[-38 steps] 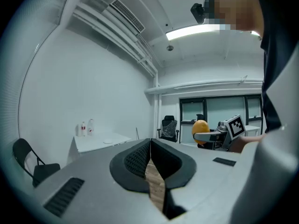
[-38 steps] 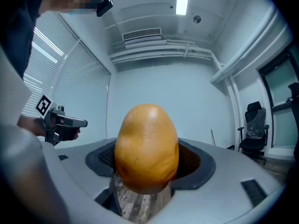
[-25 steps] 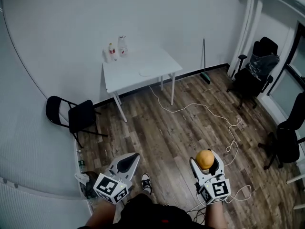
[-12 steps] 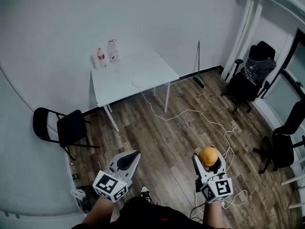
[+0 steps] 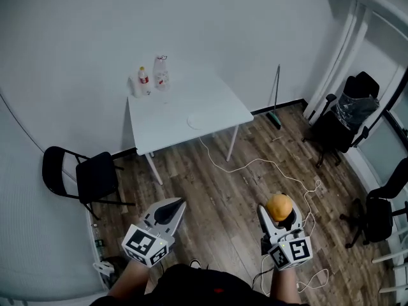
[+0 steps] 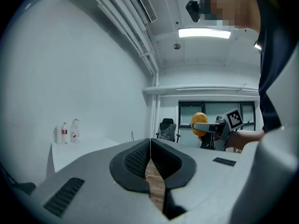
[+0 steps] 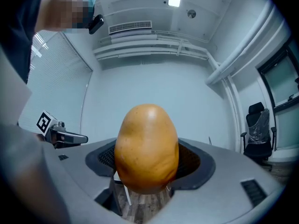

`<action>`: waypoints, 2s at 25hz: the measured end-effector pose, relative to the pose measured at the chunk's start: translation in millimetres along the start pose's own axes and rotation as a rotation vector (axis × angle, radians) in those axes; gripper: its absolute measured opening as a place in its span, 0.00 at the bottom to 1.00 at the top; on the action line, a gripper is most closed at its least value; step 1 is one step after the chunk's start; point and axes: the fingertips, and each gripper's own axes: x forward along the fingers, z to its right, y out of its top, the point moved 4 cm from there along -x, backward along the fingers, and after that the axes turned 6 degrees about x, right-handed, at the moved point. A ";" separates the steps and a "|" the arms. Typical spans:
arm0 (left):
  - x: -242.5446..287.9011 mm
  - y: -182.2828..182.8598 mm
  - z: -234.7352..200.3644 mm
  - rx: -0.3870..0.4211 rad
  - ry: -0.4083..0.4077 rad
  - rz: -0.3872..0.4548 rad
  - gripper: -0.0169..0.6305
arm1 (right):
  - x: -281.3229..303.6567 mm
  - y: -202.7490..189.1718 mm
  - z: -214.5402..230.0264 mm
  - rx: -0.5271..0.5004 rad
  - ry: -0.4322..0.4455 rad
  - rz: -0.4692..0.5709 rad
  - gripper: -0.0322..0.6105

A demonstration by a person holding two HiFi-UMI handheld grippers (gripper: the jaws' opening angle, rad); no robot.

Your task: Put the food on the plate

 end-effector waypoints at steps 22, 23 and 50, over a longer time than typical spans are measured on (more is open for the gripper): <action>130.5 13.3 -146.1 -0.001 0.176 -0.029 0.06 | 218.9 -11.4 91.3 -0.020 0.142 -0.054 0.58; 142.5 15.8 -152.9 0.000 0.188 -0.032 0.06 | 231.7 -7.5 101.2 -0.016 0.155 -0.049 0.58; 331.0 8.5 -272.4 -0.011 0.339 -0.088 0.06 | 455.9 -45.4 233.6 0.031 0.297 -0.150 0.58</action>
